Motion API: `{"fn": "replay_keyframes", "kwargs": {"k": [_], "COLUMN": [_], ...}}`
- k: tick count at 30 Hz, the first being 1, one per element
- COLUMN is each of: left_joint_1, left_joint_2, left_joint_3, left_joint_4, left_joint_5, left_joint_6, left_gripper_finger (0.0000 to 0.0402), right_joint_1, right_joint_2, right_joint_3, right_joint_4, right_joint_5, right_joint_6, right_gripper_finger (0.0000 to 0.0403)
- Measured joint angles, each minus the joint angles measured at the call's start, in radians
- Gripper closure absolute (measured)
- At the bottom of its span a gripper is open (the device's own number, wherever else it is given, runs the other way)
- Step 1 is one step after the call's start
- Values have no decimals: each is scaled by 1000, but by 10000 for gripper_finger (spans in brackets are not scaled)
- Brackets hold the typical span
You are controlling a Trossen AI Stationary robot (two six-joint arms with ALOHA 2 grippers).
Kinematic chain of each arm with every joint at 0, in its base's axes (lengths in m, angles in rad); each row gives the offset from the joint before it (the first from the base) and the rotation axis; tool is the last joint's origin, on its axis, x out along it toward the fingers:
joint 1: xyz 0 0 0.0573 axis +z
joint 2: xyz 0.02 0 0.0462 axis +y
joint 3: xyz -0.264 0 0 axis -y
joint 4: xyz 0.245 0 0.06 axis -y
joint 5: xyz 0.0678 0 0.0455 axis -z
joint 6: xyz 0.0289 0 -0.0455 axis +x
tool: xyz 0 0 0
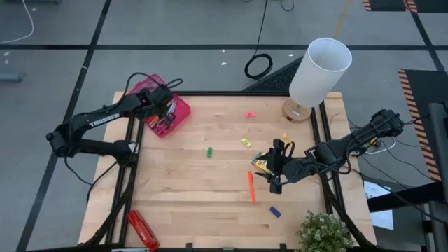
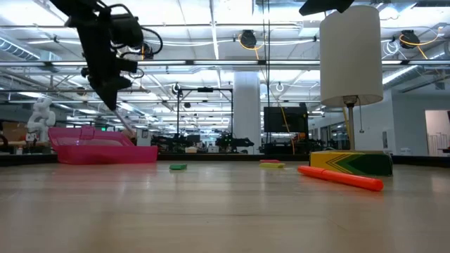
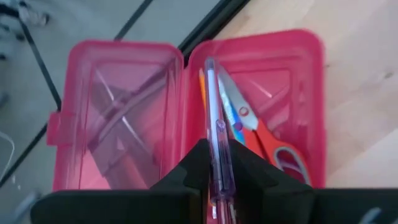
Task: Pack school essentials
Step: Put the violet pen into the pink supply box
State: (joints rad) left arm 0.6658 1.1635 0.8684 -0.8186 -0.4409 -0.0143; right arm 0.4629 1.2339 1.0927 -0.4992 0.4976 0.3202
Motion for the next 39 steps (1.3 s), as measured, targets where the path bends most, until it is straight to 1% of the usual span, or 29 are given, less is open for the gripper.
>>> {"fn": "replay_keyframes", "kwargs": {"k": [6,10,15,22,29,35,39], "left_joint_1": [45,50,50,77,113,122,121], "left_joint_2": [64,96,124,140,140,140,140], "left_joint_3": [0,0,0,0,0,0,0], "left_joint_4": [0,2,5,8,7,5,7], "left_joint_5": [30,31,33,33,71,75,75], "left_joint_6": [-15,-15,-13,-7,13,24,38], "left_gripper_finger": [361,353,358,351,357,337,332], "right_joint_1": [0,0,0,0,0,0,0], "right_joint_2": [0,0,0,0,0,0,0], "right_joint_3": [0,0,0,0,0,0,-1], "right_joint_4": [0,0,-3,-7,-7,-7,-7], "right_joint_5": [0,0,0,0,0,0,0], "right_joint_6": [0,5,14,27,27,27,27], "right_gripper_finger": [165,165,165,165,165,165,165]}}
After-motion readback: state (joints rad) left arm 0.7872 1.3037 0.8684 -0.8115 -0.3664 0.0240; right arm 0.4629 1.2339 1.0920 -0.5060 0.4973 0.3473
